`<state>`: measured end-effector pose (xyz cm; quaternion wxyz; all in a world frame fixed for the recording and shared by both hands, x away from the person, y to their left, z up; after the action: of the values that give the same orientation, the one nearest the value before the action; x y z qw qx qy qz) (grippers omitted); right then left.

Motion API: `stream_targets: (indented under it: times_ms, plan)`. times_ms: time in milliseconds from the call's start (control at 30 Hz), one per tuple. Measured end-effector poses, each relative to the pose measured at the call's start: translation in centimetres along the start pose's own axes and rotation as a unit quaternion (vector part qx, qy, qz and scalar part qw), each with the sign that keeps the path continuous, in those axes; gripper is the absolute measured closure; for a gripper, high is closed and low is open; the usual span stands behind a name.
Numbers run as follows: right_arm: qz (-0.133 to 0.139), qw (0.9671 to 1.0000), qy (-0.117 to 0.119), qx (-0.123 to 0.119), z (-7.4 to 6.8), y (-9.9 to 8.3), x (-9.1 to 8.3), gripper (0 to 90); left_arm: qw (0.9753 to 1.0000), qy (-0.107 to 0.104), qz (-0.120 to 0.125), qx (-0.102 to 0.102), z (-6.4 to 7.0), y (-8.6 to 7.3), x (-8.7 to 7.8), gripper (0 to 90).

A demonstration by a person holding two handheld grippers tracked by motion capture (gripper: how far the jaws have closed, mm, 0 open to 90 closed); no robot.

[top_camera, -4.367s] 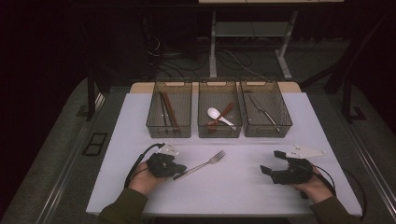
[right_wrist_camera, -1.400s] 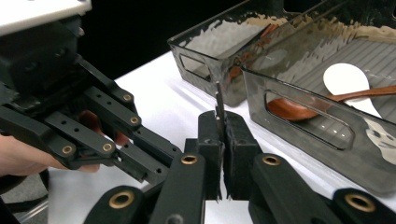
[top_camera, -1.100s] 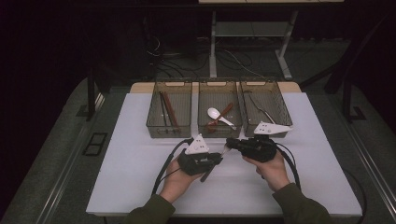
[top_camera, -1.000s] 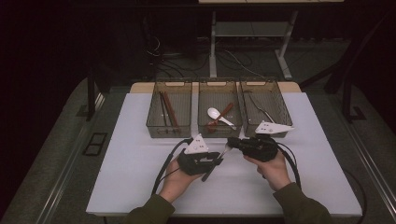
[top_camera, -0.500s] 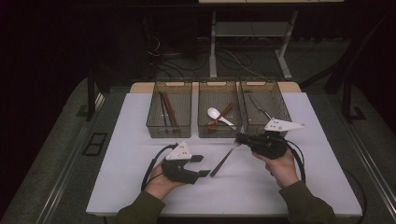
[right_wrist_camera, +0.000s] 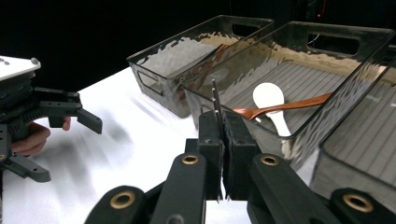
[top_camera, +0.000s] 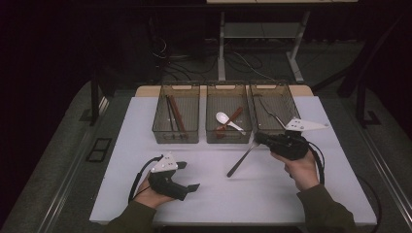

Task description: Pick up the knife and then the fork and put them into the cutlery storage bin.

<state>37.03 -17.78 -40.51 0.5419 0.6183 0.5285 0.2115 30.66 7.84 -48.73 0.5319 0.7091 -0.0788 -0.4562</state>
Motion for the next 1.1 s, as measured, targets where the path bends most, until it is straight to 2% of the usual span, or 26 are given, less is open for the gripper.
stream_targets:
  times_ms: [100,200,367,567,767,967,1100]
  plan:
    - [0.003,1.0,-0.004,-0.004,0.4,0.5,-0.3,87.1,1.0,0.003,-0.008,0.001,-0.2,-0.4,0.1,0.0]
    - [0.005,0.9999,-0.007,-0.006,0.9,1.0,-0.8,87.1,0.9999,0.007,-0.009,0.004,-0.3,-0.7,-0.2,0.0]
    - [0.014,0.9997,-0.016,-0.004,1.6,2.2,-2.1,87.1,0.9998,0.015,-0.007,-0.01,-0.9,-0.6,-0.4,0.0]
    - [0.027,0.9991,-0.034,0.001,2.9,3.5,-3.9,87.1,0.9998,0.021,-0.004,0.001,-1.0,-0.5,-0.4,0.0]
    - [0.043,0.9978,-0.05,0.001,4.2,5.0,-5.7,87.1,0.9998,0.019,-0.009,-0.002,-0.8,-0.7,-0.3,0.0]
    - [0.055,0.995,-0.083,0.0,6.1,7.0,-7.9,87.2,0.9998,0.018,-0.01,0.004,-0.7,-0.7,-0.2,0.0]
    - [0.049,0.992,-0.116,-0.002,7.8,8.1,-9.0,87.2,0.9998,0.017,-0.013,0.006,-0.5,-0.8,-0.1,0.0]
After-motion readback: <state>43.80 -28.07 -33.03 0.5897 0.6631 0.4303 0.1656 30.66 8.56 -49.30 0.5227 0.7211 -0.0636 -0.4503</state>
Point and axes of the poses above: each handheld gripper's, and its own axes: x roughly forward along the jaws, y roughly out of its top, z roughly to its right, the point moved 9 cm from there along x, roughly forward along the jaws, and after that the axes turned 15 degrees about y, right-handed, at the moved point
